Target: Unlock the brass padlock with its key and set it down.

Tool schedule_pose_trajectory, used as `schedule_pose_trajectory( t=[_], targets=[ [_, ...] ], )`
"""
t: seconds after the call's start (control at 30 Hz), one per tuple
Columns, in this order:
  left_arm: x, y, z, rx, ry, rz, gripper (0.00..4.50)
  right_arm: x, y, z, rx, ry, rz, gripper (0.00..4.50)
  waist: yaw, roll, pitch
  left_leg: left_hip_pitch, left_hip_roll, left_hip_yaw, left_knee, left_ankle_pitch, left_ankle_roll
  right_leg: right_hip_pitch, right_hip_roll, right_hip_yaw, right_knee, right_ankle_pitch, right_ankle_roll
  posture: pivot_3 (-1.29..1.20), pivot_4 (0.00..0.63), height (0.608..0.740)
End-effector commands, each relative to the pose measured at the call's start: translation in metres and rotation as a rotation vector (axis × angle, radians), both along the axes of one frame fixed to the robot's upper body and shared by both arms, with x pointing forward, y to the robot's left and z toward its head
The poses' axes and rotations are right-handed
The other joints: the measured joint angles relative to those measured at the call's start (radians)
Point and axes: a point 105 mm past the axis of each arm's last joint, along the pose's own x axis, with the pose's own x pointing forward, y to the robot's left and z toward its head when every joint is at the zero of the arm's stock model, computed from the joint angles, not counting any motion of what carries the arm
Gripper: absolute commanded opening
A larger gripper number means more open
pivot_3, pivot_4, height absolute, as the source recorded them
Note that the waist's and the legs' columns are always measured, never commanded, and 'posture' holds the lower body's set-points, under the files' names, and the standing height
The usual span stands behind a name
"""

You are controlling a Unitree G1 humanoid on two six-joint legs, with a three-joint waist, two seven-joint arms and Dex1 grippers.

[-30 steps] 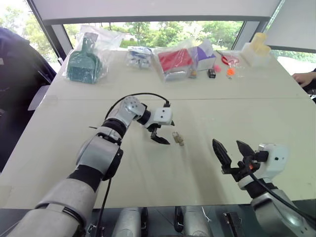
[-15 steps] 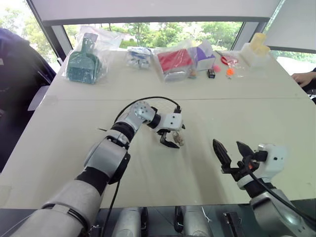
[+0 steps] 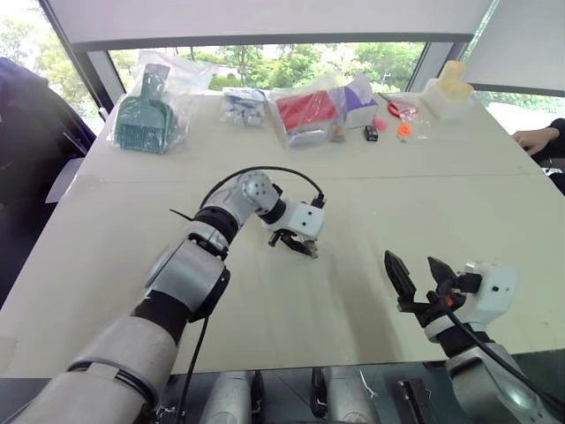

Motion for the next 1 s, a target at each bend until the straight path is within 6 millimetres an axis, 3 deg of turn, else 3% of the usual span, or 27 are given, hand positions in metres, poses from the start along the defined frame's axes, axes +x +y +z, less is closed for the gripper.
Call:
schedule_pose_trajectory(
  t=[0.03,0.17,0.3,0.5,0.8,1.0],
  targets=[
    [0.008,0.014,0.002,-0.078,0.094,0.139,1.21,0.000,0.008,0.009,0.025,-0.036,0.039,4.50,0.000,0.000,0.000,0.000,0.000,0.000,0.000,0.000,0.000,0.000,0.000,0.000,0.000,0.000,0.000,0.00,0.150,0.735],
    [0.022,0.005,0.036,-0.333,0.096,0.241,1.21,0.003,0.017,0.012,0.082,-0.037,0.089,4.50,0.004,0.000,0.001,-0.002,0.000,0.000,0.000,0.000,0.000,-0.002,0.000,0.000,0.001,0.000,0.000,0.00,0.150,0.735],
    [0.032,0.004,0.066,-0.553,0.037,0.289,1.21,0.017,0.031,0.028,0.231,-0.091,0.174,4.50,0.009,-0.001,0.001,-0.003,-0.001,0.000,0.000,0.000,0.000,-0.002,-0.001,0.000,0.000,0.000,0.000,0.00,0.150,0.735],
    [0.029,-0.002,0.096,-0.796,-0.081,0.284,1.21,0.048,0.050,0.051,0.436,-0.160,0.307,4.50,0.005,0.000,0.002,-0.002,-0.002,0.000,0.000,0.000,0.000,-0.001,-0.002,0.000,0.000,0.002,0.003,0.00,0.150,0.735],
    [0.008,0.000,0.126,-0.962,-0.175,0.266,1.21,0.079,0.054,0.059,0.469,-0.176,0.394,4.50,0.007,0.000,0.002,-0.002,-0.002,0.000,0.000,0.000,0.000,-0.001,-0.001,0.000,0.002,0.002,0.004,0.00,0.150,0.735],
    [-0.008,0.002,0.130,-0.974,-0.178,0.233,1.21,0.091,0.051,0.064,0.498,-0.200,0.414,4.50,0.005,0.001,0.001,-0.002,-0.002,0.000,0.000,0.001,0.000,-0.001,0.000,0.000,0.002,0.002,0.004,0.00,0.150,0.735]
  ],
)
